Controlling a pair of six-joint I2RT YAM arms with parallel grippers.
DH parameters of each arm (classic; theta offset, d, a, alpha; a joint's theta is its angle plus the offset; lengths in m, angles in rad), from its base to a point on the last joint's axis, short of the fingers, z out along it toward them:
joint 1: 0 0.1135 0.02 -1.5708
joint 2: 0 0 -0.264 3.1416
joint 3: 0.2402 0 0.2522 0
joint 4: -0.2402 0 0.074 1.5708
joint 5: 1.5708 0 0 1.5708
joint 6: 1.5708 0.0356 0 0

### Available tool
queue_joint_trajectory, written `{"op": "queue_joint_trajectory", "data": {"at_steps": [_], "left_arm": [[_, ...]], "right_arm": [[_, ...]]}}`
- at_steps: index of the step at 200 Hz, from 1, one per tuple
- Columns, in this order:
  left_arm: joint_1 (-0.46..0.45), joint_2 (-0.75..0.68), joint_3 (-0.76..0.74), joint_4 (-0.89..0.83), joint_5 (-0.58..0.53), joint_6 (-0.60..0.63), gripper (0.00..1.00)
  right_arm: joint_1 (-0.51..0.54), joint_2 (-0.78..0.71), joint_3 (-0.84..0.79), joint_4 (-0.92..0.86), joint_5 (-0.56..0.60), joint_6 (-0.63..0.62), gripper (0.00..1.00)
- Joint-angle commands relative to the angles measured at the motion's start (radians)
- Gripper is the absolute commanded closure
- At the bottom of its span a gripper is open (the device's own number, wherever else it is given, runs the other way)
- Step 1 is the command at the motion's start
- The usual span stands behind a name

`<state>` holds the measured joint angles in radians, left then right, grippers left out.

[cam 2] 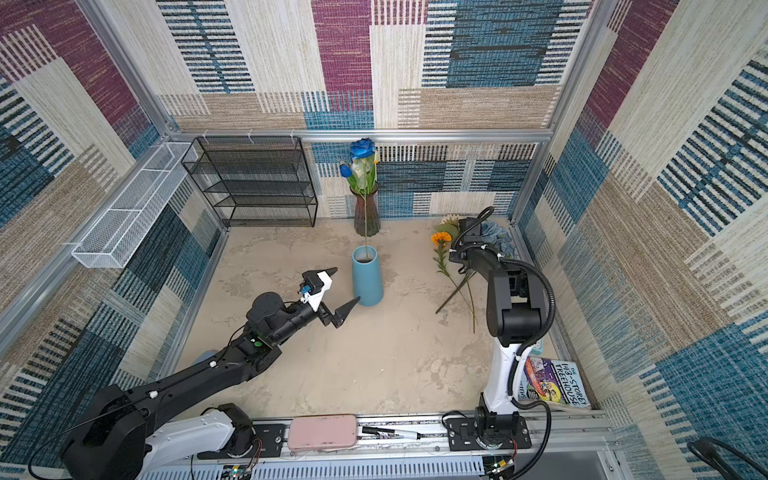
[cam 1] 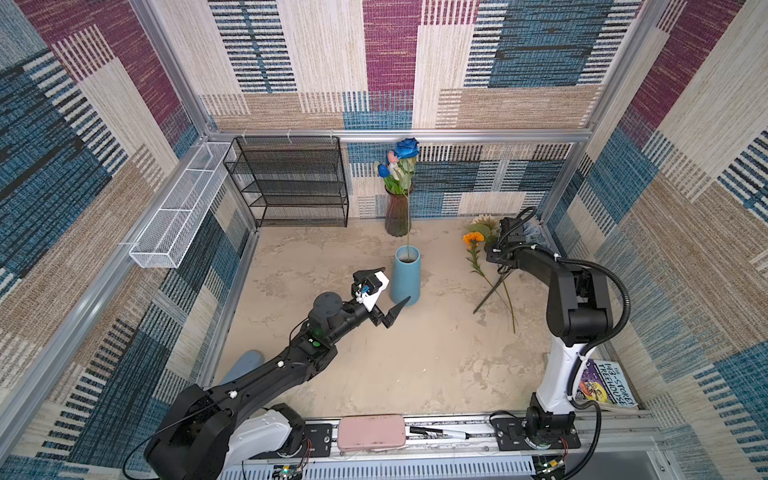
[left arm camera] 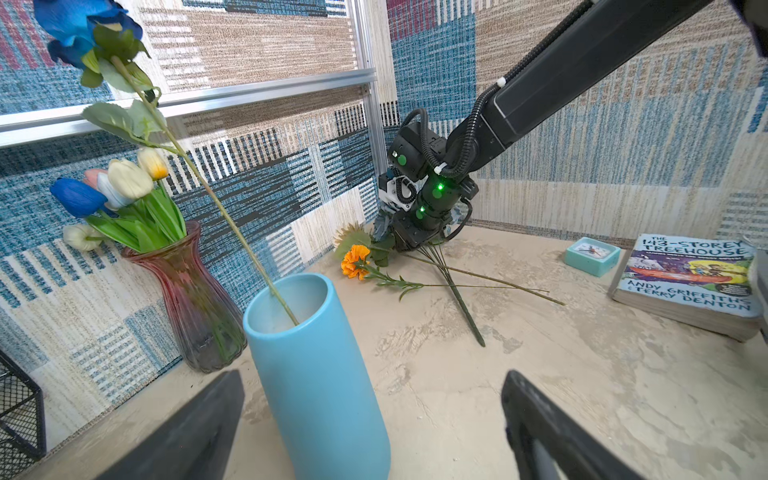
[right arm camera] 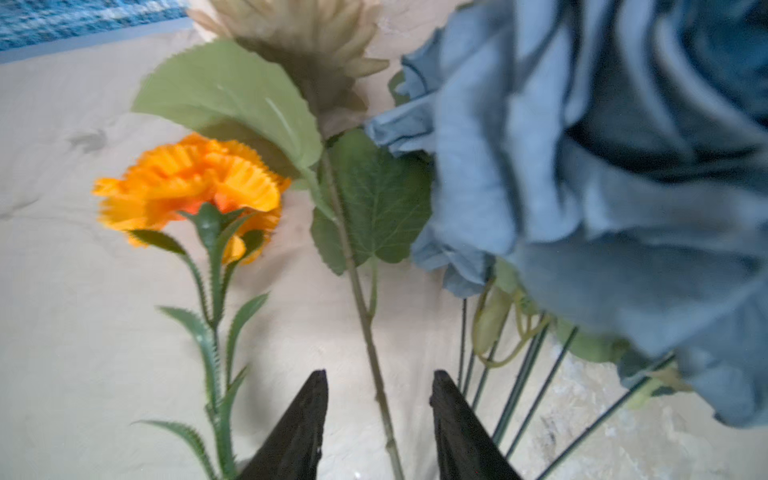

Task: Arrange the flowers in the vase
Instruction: 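Release the blue rose and move the right gripper back to the pile, then grasp the cream sunflower stem and lift it with the right gripper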

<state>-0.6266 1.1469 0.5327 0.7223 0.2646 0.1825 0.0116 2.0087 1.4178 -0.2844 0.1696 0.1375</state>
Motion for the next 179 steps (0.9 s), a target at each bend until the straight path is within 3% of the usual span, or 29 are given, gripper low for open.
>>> {"op": "queue_joint_trajectory", "data": {"at_steps": [1, 21, 107, 179], "left_arm": [[0.001, -0.007, 0.006, 0.019, 0.001, -0.024, 0.01], [0.001, -0.006, 0.006, 0.018, -0.003, -0.023, 0.01], [0.001, 0.004, 0.010, 0.032, -0.004, -0.031, 0.01], [0.001, -0.011, -0.002, 0.049, -0.030, -0.029, 0.01]], "right_arm": [[-0.002, 0.020, 0.012, -0.010, 0.029, -0.002, 0.55], [-0.008, 0.054, 0.027, -0.022, 0.015, -0.003, 0.57], [-0.009, 0.046, 0.016, 0.010, -0.032, -0.019, 0.89], [-0.009, -0.096, -0.025, 0.038, -0.065, -0.032, 0.98]]}}
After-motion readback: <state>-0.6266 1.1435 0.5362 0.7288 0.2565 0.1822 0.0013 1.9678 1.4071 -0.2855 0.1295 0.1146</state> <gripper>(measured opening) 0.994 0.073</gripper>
